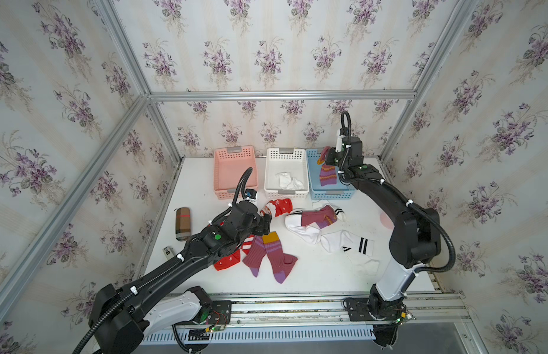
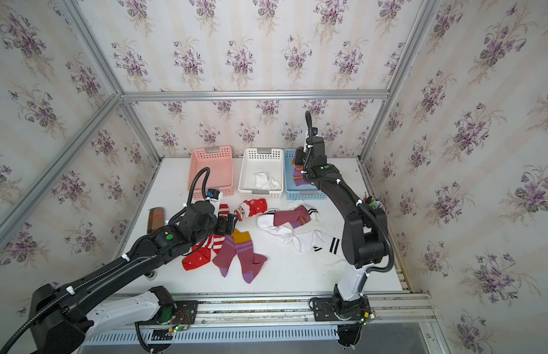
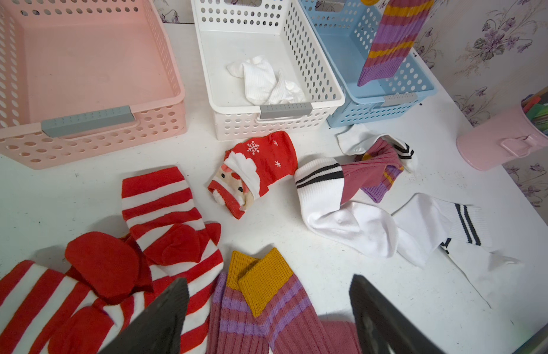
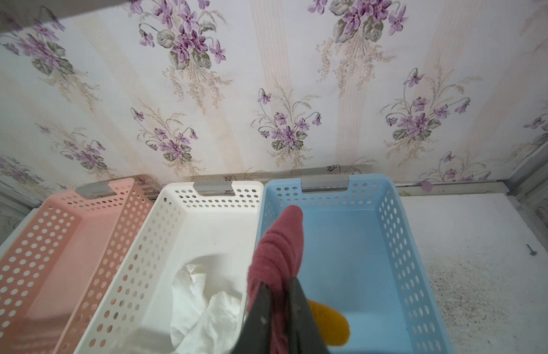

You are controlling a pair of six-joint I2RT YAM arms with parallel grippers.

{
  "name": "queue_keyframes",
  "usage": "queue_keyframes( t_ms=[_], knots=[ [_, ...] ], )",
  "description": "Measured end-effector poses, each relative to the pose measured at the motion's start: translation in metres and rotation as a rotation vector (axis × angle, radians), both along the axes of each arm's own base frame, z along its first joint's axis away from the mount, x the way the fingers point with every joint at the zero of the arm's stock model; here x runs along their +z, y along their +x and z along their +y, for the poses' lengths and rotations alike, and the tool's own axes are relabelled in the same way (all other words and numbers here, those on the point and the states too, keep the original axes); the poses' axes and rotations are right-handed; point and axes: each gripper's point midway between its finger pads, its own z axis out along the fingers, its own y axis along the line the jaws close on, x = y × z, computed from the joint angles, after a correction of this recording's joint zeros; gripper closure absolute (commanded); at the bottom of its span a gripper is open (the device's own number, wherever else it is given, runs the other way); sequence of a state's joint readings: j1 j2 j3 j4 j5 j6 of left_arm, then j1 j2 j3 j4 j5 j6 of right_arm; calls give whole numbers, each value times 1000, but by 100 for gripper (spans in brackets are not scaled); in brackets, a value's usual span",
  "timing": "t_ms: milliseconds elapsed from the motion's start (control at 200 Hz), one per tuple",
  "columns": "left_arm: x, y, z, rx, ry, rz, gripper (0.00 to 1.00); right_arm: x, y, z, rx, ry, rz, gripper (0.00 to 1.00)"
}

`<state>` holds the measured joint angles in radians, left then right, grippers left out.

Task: Sort the socks into the basket by color
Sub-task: Place the sock in the bin.

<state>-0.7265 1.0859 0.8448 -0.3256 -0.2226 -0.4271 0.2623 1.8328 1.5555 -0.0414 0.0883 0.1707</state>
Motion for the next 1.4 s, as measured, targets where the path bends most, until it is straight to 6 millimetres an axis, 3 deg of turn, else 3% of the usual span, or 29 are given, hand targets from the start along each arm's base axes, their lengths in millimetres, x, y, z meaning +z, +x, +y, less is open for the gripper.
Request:
queue_keyframes(
  t_ms=[140, 280, 425, 769, 1134, 1399],
  knots=[
    [-1, 0, -1, -3, 4, 4, 16, -8, 24, -2, -10, -14, 29, 53],
    [-2, -1, -1, -3, 7, 4, 16, -13, 22, -1, -2, -16, 52, 51],
    [-1, -1, 0, -3, 13, -2, 16, -28, 2, -1, 12, -7, 92, 50],
    [-7, 0, 0, -1, 25, 10, 15, -34, -45, -6, 27, 43, 93, 51],
    [-47, -14, 18, 27, 96, 83, 18, -58, -100, 17, 101, 72, 119, 51],
    [-76, -28, 22, 26, 103, 147, 20, -67, -116, 20, 109, 85, 127, 51]
  ],
)
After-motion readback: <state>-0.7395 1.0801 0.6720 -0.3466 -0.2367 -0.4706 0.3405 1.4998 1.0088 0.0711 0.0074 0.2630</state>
